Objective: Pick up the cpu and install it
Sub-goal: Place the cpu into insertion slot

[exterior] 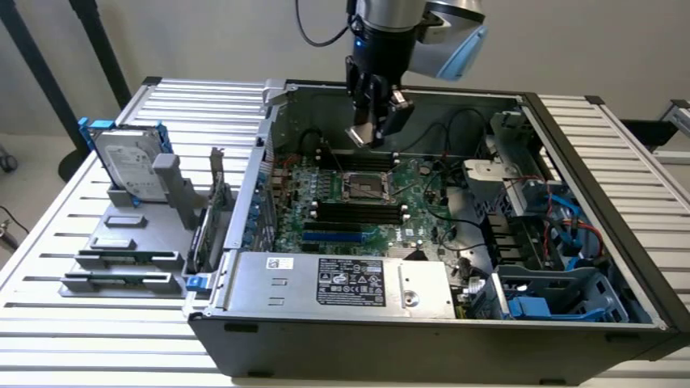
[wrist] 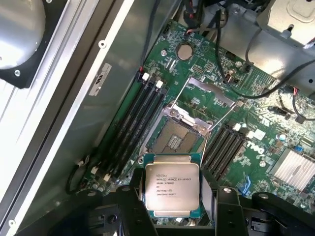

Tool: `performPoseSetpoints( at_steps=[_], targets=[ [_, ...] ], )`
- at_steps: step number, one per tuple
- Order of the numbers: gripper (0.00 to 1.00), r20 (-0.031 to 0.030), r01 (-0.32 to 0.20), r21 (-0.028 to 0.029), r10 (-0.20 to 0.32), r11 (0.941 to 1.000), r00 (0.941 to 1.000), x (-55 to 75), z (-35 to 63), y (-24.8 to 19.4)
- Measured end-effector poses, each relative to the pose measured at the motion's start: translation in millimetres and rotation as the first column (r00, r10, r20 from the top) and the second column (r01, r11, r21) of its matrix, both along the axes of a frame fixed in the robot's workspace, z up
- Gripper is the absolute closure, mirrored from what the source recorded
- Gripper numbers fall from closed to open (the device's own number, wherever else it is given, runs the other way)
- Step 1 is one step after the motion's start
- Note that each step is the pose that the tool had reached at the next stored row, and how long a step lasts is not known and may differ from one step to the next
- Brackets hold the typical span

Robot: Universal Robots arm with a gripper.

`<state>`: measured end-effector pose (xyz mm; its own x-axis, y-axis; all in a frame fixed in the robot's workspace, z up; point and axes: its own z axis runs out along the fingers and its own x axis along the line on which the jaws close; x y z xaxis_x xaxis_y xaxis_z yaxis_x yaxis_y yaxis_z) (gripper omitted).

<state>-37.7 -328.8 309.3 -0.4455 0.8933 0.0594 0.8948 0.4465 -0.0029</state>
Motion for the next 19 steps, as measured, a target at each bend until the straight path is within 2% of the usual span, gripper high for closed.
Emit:
performPoseSetpoints(
  at_steps=[5, 10, 15, 19],
  targets=[
    [0.45, 0.0, 0.089, -0.0001, -0.089, 0.9961, 0.9961, 0.0, -0.2, 0.0],
    [0.45, 0.0, 0.176, -0.0001, -0.176, 0.9845, 0.9845, 0.0, -0.5, 0.0],
    [0.45, 0.0, 0.262, -0.0001, -0.262, 0.9651, 0.9651, 0.0, -0.9, 0.0],
    [0.45, 0.0, 0.33, -0.0001, -0.33, 0.9439, 0.9439, 0.0, -1.1, 0.0]
  ],
)
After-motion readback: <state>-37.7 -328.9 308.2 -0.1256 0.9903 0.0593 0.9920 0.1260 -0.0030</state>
